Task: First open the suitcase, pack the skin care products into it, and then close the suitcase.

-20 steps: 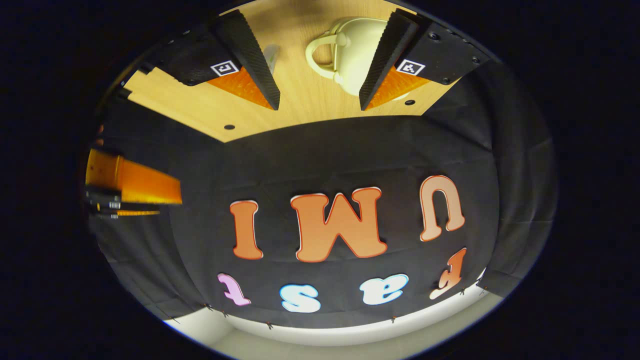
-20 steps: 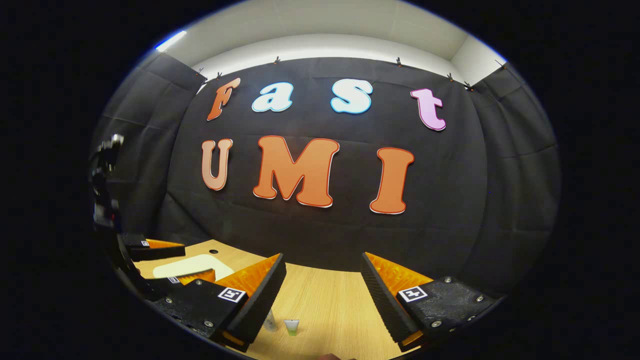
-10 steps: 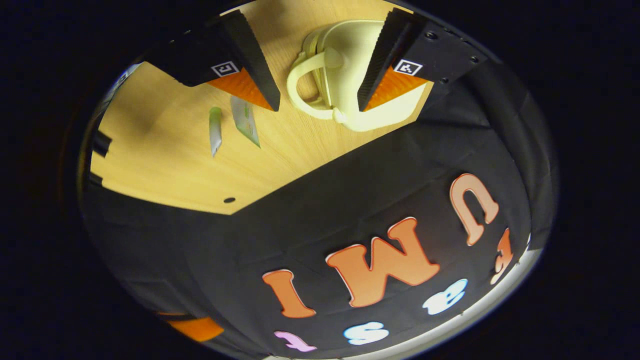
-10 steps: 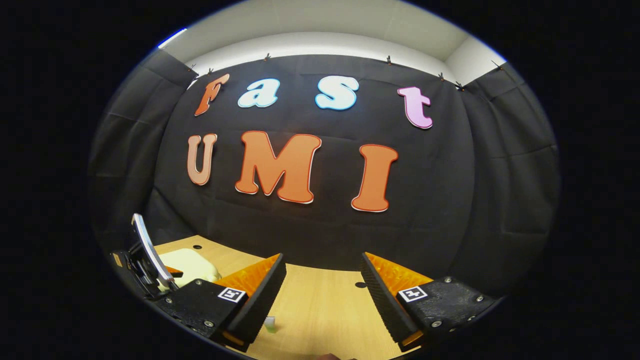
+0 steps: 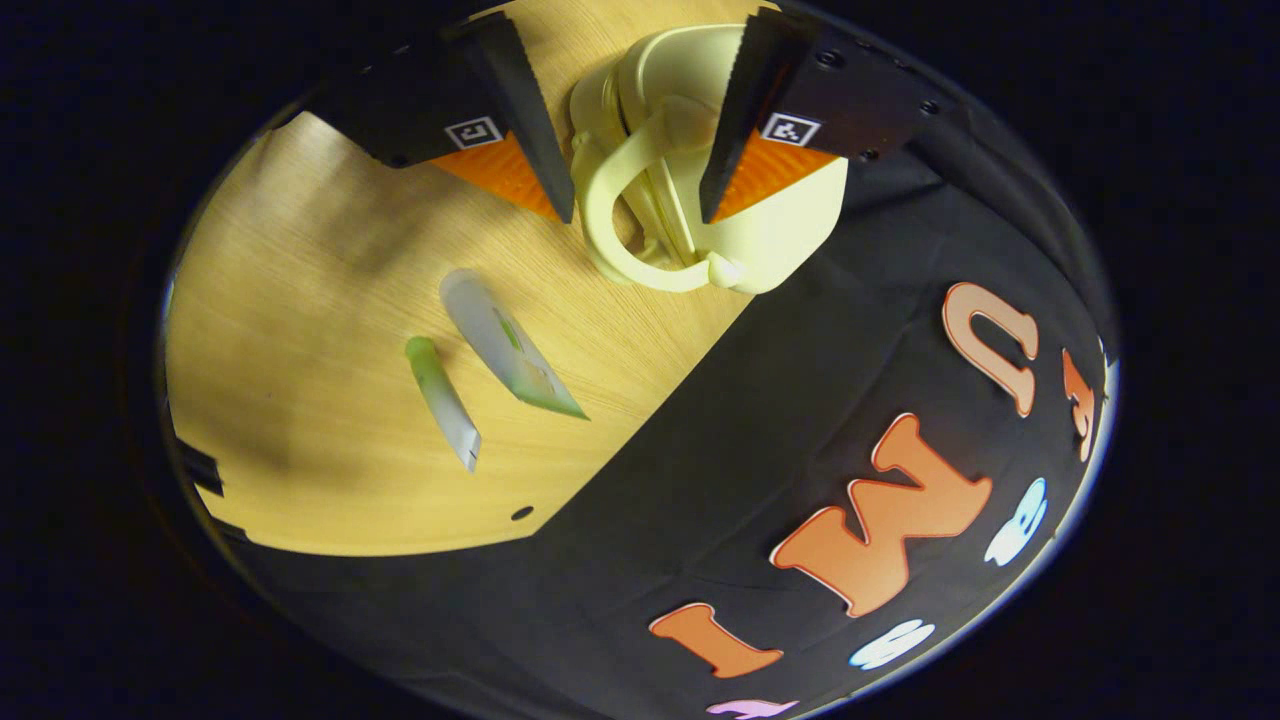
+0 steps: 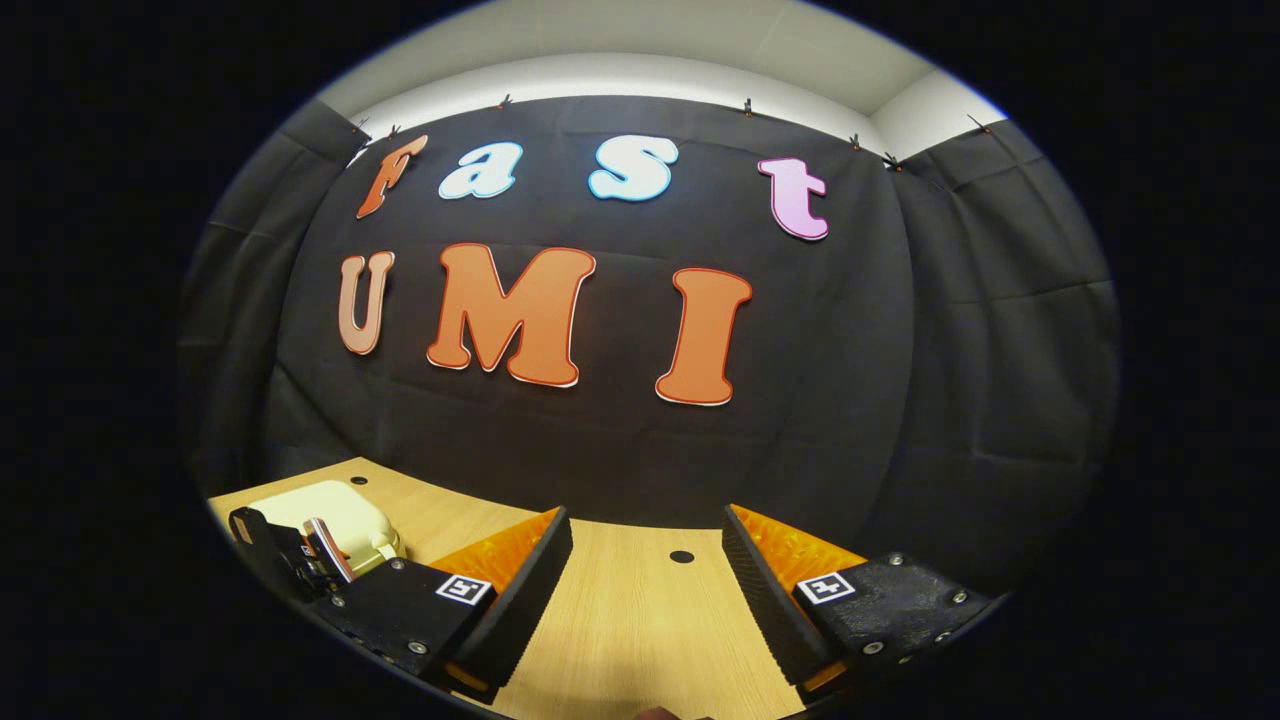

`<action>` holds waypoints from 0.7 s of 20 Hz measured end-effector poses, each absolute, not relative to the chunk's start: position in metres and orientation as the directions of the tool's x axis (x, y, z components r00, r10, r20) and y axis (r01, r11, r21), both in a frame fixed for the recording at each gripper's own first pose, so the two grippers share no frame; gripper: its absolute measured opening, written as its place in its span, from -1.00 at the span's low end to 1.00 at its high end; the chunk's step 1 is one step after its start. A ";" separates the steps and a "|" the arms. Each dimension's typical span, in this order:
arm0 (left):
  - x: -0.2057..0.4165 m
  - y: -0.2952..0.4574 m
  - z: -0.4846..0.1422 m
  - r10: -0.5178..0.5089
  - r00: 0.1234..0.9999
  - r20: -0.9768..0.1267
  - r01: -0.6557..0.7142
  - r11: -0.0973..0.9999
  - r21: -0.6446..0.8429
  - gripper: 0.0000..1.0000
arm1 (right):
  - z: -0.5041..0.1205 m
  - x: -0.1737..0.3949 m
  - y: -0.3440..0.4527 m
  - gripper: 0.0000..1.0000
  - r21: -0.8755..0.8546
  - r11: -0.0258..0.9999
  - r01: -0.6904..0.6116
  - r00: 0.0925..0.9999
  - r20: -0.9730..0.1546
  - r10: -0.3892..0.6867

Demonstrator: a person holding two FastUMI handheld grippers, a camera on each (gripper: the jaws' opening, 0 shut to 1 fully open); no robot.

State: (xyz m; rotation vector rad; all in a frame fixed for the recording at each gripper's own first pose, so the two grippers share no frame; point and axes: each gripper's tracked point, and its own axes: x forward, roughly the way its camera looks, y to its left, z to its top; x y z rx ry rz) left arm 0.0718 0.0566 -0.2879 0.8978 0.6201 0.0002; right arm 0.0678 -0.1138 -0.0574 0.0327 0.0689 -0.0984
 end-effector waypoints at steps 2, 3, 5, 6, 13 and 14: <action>0.072 0.063 -0.297 0.298 0.819 -0.490 0.248 0.586 0.771 0.17 | -0.062 0.069 -0.114 0.92 0.025 0.995 0.092 0.993 -0.077 -0.090; 0.072 0.063 -0.297 0.306 0.829 -0.469 0.247 0.553 0.796 0.17 | -0.062 0.069 -0.115 0.90 0.026 0.996 0.090 0.993 -0.077 -0.088; 0.077 0.063 -0.294 0.319 0.845 -0.430 0.252 0.472 0.845 0.04 | -0.063 0.071 -0.115 0.90 0.037 0.996 0.079 0.994 -0.076 -0.076; 0.087 0.062 -0.305 0.335 0.836 -0.435 0.269 0.441 0.856 -0.34 | -0.064 0.072 -0.114 0.90 0.042 0.996 0.074 0.995 -0.076 -0.071; 0.091 0.050 -0.289 0.335 0.855 -0.396 0.161 0.554 0.817 -0.93 | -0.068 0.073 -0.117 0.91 0.046 0.998 0.038 0.997 -0.069 -0.034; 0.092 0.052 -0.284 0.338 0.857 -0.389 0.136 0.579 0.804 -0.93 | -0.070 0.074 -0.115 0.91 0.046 0.999 0.025 0.997 -0.069 -0.022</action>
